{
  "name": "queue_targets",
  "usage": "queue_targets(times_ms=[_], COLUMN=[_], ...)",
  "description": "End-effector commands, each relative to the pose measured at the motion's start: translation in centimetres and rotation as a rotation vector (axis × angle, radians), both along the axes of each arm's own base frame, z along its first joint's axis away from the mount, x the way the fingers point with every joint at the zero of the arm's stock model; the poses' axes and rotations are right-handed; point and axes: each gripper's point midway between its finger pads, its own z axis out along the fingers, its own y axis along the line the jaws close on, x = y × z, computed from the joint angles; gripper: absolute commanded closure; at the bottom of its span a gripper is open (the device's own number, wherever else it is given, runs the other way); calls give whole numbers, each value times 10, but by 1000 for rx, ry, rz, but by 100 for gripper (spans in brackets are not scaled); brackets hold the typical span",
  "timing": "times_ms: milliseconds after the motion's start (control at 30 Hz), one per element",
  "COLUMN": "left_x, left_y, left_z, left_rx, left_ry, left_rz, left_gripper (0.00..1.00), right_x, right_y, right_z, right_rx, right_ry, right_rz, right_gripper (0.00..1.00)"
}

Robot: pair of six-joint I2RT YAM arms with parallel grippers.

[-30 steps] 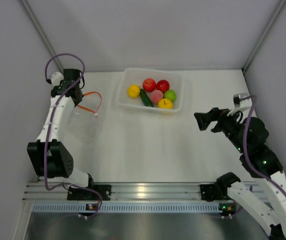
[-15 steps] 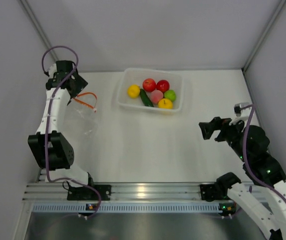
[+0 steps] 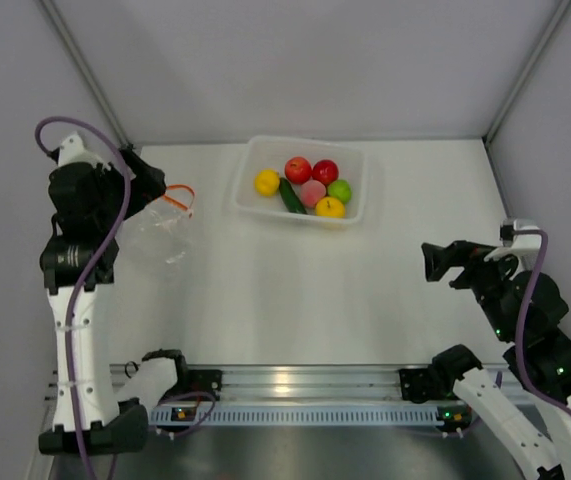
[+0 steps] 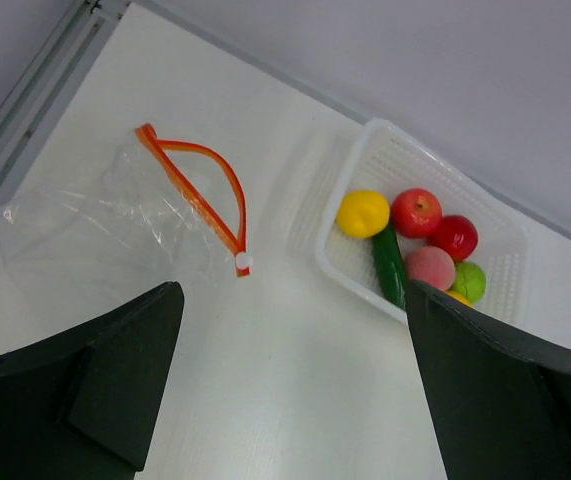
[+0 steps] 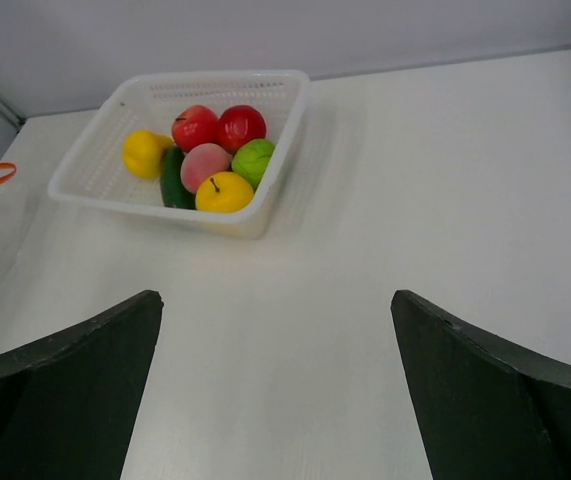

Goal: Open the zip-top bag and remove the fake food

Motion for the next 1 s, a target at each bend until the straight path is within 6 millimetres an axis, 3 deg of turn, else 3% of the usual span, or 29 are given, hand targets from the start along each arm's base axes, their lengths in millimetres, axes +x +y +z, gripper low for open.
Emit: queue_targets(times_ms=[0, 67, 233, 467, 533, 633, 733, 967], left_x=[-28, -40, -84, -136, -142, -157, -165, -178], left_y=[-21, -19, -32, -53, -48, -60, -57, -52], left_z=[-10, -26, -26, -52, -58, -48, -49, -66], left_rx=[67, 102, 144, 176, 158, 175, 184, 181], left_ry=[-23, -9, -104, -205, -209, -273, -261, -201], left_rz=[-159, -162, -212, -321, -283, -363, -350, -334], left_gripper=[2, 2, 2, 2, 2, 2, 2, 2], right_x=[-13, -21, -37, -49, -52, -55, -58, -64], right_y=[-15, -23, -40, -55, -58, -63, -65, -69], right_z=[19, 25, 42, 31, 26, 24, 23, 20], right_rx=[-41, -57, -89, -135, -143, -148, -151, -150], right_ry=[-28, -29, -50, -21, -16, -21, -21, -26], right_rz=[-31, -48, -89, -131, -141, -154, -162, -164], right_gripper=[1, 1, 0, 1, 1, 1, 0, 1])
